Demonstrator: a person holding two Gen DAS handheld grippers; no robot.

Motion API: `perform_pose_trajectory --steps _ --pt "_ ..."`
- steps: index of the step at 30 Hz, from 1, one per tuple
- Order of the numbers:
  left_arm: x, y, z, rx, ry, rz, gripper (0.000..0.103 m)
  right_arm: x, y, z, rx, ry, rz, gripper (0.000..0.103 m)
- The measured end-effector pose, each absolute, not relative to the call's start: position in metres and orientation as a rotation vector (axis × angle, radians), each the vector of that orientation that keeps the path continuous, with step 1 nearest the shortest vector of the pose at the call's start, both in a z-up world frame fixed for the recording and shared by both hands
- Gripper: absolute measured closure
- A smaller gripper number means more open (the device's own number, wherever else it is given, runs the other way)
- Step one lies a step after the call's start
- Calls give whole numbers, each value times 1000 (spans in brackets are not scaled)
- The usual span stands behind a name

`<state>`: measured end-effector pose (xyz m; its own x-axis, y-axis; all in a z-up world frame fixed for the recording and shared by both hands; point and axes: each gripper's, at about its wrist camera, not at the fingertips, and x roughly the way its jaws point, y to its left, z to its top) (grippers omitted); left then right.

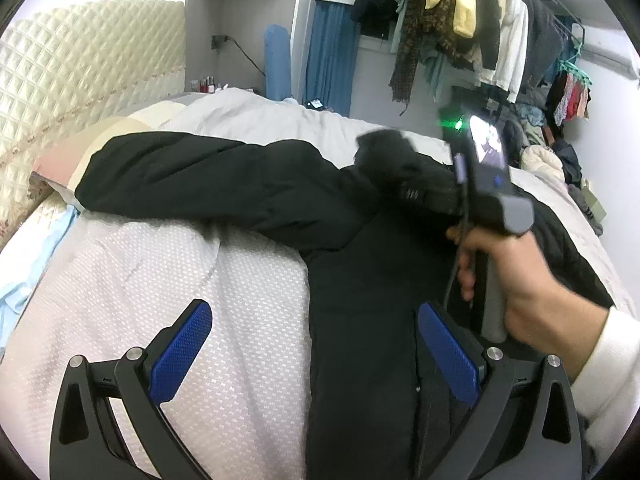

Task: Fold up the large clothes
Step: 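Lift the held sleeve and fold it across the jacket body, release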

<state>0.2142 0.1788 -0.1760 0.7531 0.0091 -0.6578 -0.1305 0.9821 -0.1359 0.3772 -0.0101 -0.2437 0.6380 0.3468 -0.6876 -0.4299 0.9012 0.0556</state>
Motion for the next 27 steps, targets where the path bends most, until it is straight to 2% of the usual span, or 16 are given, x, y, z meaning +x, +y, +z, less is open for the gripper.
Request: perform_pose_trajectory --steps 3,5,6,7,14,27 --pt "216 176 -178 -172 716 72 0 381 -11 -251 -107 797 446 82" --pt "216 174 -178 -172 715 59 0 381 -13 -245 -81 794 470 72" --pt "216 173 -178 -171 714 55 0 380 -13 -241 -68 793 487 60" --pt "216 172 -178 -167 713 52 0 379 -14 -237 -55 793 505 56" --pt "212 165 -170 -156 704 48 0 359 -26 -204 -25 750 536 54" --pt "191 133 -147 -142 657 1 0 285 -122 -108 4 591 475 52"
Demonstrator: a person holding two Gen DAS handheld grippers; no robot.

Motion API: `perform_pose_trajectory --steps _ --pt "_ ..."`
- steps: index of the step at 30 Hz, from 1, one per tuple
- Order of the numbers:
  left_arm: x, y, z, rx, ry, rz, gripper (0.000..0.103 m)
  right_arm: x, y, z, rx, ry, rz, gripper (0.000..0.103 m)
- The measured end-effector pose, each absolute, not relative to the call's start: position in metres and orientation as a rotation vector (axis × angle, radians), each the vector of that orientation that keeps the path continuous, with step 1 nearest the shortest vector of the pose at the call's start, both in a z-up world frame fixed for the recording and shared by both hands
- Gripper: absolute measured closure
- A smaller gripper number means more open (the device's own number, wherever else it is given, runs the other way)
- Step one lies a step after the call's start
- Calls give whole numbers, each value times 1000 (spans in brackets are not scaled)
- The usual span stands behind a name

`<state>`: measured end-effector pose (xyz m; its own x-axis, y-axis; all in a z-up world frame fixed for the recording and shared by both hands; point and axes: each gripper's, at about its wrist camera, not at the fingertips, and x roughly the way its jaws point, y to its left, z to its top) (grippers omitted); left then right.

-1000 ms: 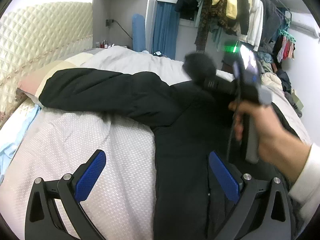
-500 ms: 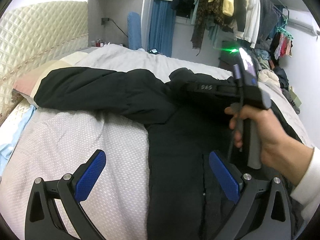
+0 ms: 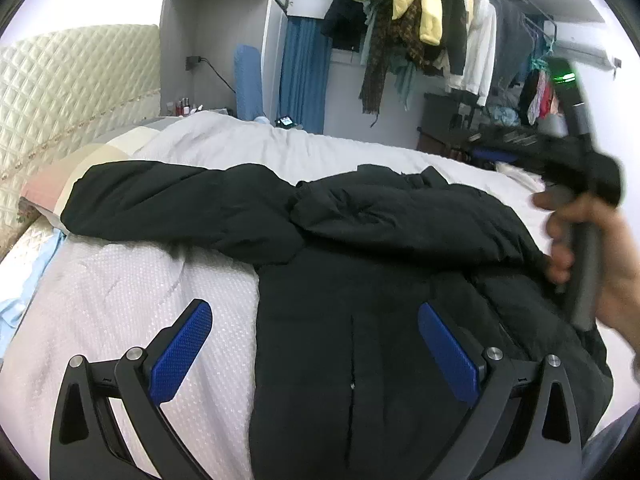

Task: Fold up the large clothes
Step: 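Lift the held sleeve and fold it across the jacket body, release, then grasp the other sleeve cuff with the left tool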

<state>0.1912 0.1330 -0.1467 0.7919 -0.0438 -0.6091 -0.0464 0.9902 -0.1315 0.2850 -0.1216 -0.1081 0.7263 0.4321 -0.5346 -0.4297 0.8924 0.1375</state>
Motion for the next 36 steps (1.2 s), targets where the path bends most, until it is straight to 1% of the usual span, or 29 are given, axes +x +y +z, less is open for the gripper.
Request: perform_pose_trajectory --steps 4,9,17,22,23,24,25,26,33,36 --pt "186 126 -146 -140 660 -4 0 258 -153 -88 14 553 444 52" --pt "174 113 -138 -140 629 -31 0 221 -180 -76 -13 524 401 51" --pt "158 96 -131 -134 592 -52 0 151 -214 -83 -22 482 354 51" --pt "152 92 -129 -134 583 -56 0 119 -229 -94 -15 492 331 50" --pt "152 92 -129 -134 582 -56 0 116 -231 -95 -11 492 330 49" --pt "151 92 -129 -134 580 -56 0 111 -233 -97 -4 493 327 46" --pt "150 92 -129 -133 578 -54 0 107 -235 -100 3 492 324 41" --pt "150 92 -129 -133 581 -54 0 102 -238 -102 11 490 324 38" --pt "148 94 -129 -147 581 -48 0 78 -244 -112 34 491 333 37" --pt "147 94 -129 -161 574 -51 0 66 -244 -118 27 490 324 34"
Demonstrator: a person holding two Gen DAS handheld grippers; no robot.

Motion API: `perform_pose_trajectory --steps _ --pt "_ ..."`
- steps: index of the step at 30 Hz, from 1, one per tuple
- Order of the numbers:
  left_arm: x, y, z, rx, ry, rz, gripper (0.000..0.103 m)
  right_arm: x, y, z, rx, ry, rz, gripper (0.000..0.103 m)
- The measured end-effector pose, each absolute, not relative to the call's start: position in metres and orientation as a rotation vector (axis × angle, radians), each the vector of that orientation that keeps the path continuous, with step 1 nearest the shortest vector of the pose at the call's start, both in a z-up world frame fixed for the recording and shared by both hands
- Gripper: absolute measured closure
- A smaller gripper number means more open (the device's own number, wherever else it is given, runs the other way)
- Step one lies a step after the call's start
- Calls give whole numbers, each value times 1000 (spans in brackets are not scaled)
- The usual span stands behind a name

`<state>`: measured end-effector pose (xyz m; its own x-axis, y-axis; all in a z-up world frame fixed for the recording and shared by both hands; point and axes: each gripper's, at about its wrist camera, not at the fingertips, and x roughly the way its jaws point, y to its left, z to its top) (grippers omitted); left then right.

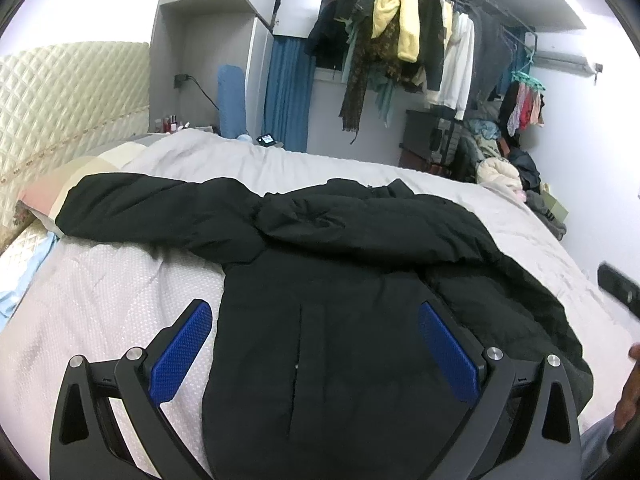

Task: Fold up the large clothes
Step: 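Grasp the other sleeve cuff with the left tool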

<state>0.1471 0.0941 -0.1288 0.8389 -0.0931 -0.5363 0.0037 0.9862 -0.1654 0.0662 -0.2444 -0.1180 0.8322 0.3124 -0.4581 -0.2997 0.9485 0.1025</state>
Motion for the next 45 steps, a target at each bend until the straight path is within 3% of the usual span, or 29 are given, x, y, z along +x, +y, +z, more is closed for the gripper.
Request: perform_pose_trajectory --steps 17,20,32,45 --pt "140 91 -130 -150 563 -81 0 47 -254 -126 -26 447 269 11" --pt "144 92 -131 -134 573 -82 0 46 -255 -127 -38 437 250 1" --pt "188 164 -106 -204 653 -96 0 51 -270 -135 6 457 229 0" --pt "271 348 -107 -353 721 128 0 70 -258 -146 -18 472 182 0"
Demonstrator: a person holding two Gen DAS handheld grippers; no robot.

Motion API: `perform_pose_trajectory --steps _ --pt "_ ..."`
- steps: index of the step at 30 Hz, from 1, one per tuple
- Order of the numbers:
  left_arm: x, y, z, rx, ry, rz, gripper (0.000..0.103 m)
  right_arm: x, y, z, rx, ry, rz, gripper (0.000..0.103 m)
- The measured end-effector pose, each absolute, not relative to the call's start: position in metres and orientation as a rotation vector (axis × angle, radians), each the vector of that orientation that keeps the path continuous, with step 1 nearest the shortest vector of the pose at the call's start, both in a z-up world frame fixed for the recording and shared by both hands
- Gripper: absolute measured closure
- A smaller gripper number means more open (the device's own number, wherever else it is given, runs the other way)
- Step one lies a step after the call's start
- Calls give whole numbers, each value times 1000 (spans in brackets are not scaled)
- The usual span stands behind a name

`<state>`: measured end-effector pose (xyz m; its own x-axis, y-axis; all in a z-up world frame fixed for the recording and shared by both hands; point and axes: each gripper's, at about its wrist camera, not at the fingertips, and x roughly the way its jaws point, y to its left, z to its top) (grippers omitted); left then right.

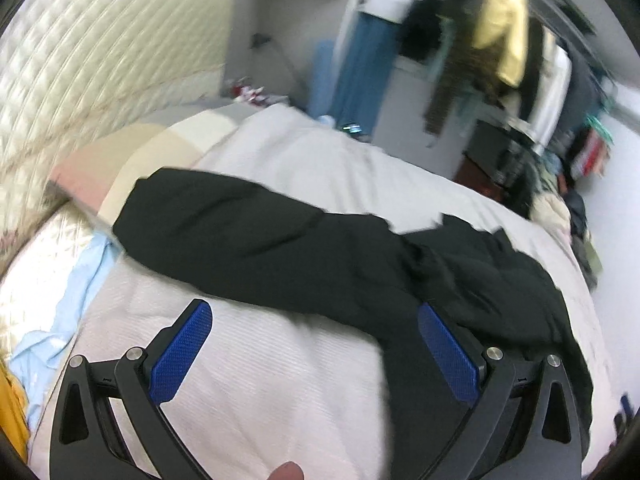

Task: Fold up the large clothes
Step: 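Grasp the other sleeve cuff with the left tool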

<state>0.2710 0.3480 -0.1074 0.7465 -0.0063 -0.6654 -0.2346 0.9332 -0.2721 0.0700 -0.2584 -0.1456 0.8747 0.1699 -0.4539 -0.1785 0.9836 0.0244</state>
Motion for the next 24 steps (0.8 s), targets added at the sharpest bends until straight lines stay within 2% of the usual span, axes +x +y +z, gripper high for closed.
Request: perform_pose_trajectory --steps 11,21,24 --pt "298 512 -200 -823 692 204 1 96 -263 -159 37 528 140 0" --pt "330 587 -285 -1011 632 261 1 132 -248 -173 52 570 96 0" --pt "338 602 -303 -1044 597 245 5 142 -245 -177 61 575 82 0"
